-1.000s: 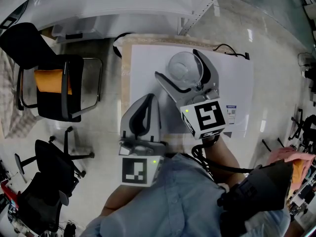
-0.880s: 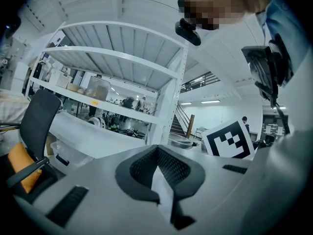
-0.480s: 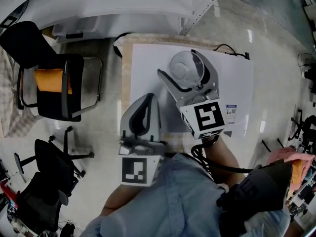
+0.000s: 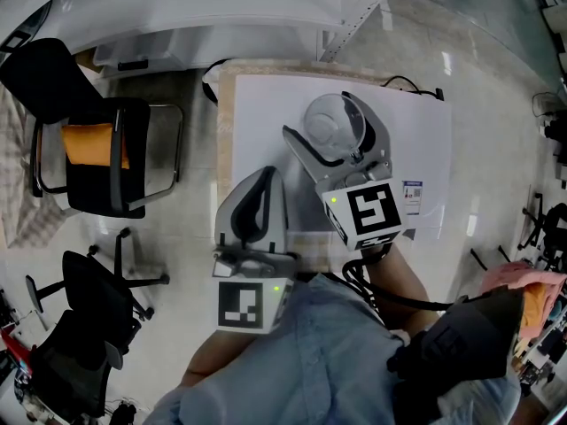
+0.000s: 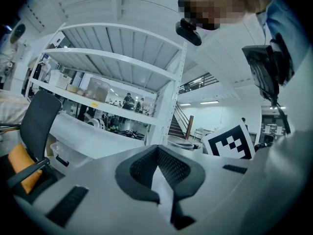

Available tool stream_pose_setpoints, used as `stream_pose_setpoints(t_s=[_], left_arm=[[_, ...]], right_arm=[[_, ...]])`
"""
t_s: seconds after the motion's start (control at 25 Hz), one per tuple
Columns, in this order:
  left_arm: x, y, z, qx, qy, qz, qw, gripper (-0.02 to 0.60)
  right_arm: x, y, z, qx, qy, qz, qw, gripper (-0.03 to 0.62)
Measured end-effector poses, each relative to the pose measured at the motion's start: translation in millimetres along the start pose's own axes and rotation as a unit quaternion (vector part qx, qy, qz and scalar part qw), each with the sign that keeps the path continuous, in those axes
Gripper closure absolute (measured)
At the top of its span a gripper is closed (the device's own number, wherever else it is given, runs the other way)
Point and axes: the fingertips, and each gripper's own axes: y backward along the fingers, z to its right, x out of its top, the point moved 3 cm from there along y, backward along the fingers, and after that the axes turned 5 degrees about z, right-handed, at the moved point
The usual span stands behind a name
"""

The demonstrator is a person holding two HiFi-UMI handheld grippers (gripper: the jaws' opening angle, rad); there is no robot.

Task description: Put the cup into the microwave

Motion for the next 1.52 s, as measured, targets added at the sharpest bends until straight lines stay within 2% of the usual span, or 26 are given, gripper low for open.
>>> stream_pose_setpoints(t_s=[0.52,0.76,0.96,1.28,1.52], left_arm=[[1,25,28,-0.020,-0.012,0.008,0.9997,0.575],[5,50,45,-0.019,-0.027,0.022,0.9992,0.574],[8,76,58,0.002,-0.034,0.042,0.9985,0.575],[-3,133,101,-0.008,-0.045,0.054,0.9975,0.574],[-28,180,132,-0.014,-0.046,0.050,0.9976,0.574]], right_arm=[[15,50,-3,-0.016,-0.002,0.031,0.999,0.201],[26,92,-13,-0.019,0.004,0.053,0.998,0.201],[27,134,-26,-0.017,0.006,0.062,0.998,0.201],[15,211,-53,-0.021,0.009,0.072,0.997,0.201],[-11,267,-74,-0.025,0.008,0.070,0.997,0.201]])
